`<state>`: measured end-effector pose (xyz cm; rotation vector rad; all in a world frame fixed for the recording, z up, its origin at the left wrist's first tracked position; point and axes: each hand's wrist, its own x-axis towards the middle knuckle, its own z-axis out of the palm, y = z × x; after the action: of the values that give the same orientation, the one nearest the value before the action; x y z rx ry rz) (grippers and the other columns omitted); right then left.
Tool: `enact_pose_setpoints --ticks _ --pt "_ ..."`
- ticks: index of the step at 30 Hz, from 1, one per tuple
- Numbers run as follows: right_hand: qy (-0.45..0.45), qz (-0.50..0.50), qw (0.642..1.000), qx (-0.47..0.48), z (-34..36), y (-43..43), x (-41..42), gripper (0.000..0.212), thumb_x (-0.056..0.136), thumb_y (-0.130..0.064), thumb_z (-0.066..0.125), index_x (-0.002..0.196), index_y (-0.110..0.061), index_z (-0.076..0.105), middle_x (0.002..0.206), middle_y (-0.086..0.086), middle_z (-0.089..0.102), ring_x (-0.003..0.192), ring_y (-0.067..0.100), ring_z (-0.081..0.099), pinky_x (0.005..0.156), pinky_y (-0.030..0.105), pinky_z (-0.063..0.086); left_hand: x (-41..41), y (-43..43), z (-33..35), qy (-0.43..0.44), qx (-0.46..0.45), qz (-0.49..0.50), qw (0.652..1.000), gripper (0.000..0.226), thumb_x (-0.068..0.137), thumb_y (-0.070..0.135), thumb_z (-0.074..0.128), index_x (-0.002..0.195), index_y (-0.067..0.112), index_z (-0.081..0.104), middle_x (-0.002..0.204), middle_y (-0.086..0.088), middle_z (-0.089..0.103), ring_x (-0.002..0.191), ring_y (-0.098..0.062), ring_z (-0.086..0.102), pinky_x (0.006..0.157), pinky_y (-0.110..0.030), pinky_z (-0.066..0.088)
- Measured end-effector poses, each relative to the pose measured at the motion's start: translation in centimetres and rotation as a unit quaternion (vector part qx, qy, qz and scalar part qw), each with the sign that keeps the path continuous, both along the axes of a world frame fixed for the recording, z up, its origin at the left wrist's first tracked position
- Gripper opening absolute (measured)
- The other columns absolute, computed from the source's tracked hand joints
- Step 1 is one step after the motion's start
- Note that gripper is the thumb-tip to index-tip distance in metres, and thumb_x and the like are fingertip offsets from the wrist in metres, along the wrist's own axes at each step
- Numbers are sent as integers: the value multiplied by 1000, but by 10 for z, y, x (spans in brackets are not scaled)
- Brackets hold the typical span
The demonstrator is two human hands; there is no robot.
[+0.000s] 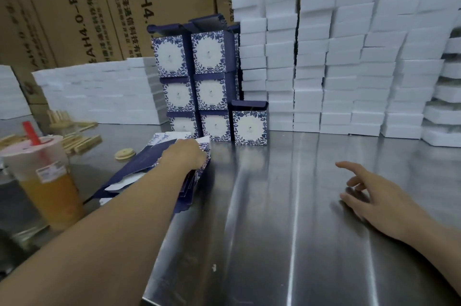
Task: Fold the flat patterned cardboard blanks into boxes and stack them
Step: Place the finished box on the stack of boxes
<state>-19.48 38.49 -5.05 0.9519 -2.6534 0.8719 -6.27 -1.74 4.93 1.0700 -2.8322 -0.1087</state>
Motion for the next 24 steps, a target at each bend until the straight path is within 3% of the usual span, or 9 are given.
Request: enact_pose_setpoints --ticks 4,7,9,13,16,18,21,23,24 --pt "4 -2 1000 3 1 -1 2 57 97 -37 70 145 -53 43 105 -19 64 102 5 59 88 33 44 9 5 39 53 -123 -2 991 27 100 14 54 124 5 62 110 -15 65 101 -36 64 93 -50 57" --pt "2 -1 1000 9 3 -1 3 54 98 -37 69 144 -50 46 106 -16 65 103 6 59 90 33 45 26 8 104 101 -189 12 977 31 99 8 54 129 3 60 110 -19 64 99 -40 62 87 -48 54" --pt "4 -3 1000 15 4 0 3 51 98 -37 69 143 -48 49 107 -15 65 103 6 59 91 34 45 45 10 156 141 -168 10 976 25 103 8 52 125 -1 60 118 -25 66 102 -41 61 88 -45 53" --pt "1 -3 1000 12 5 -1 6 46 97 -37 70 137 -50 51 107 -16 64 103 5 59 92 34 46 96 28 204 299 -44 -27 953 32 111 32 49 109 8 70 103 -13 70 95 -32 63 72 -38 40" --pt "-17 -6 1000 -2 6 -1 7 42 98 -34 70 131 -52 52 106 -15 66 103 4 61 90 32 45 103 60 180 485 56 -141 861 37 109 33 47 95 6 69 85 -8 62 75 -20 55 63 -34 37" --pt "-33 -18 998 -42 6 -2 7 36 97 -30 71 125 -49 57 104 -14 68 100 6 64 89 34 47 78 86 147 564 150 -203 786 38 108 22 43 78 2 55 75 -5 47 66 -13 40 57 -29 27" --pt "-36 -60 992 -102 6 -2 5 26 101 -25 66 118 -44 62 97 -13 70 88 6 67 85 36 51 19 116 84 580 377 -208 691 33 108 17 45 77 16 56 74 2 59 67 -12 52 63 -26 45" --pt "-32 -102 985 -134 7 2 1 14 103 -25 61 110 -38 63 92 -10 71 83 10 67 79 38 51 -18 128 35 529 549 -171 624 32 111 24 49 91 12 72 98 0 80 88 -20 75 86 -43 61" --pt "-33 -124 980 -154 8 5 -1 9 103 -26 60 100 -32 65 88 -8 71 80 14 66 74 38 50 -32 132 12 502 610 -153 595 32 112 27 50 100 13 76 106 -3 81 95 -22 78 87 -46 62"
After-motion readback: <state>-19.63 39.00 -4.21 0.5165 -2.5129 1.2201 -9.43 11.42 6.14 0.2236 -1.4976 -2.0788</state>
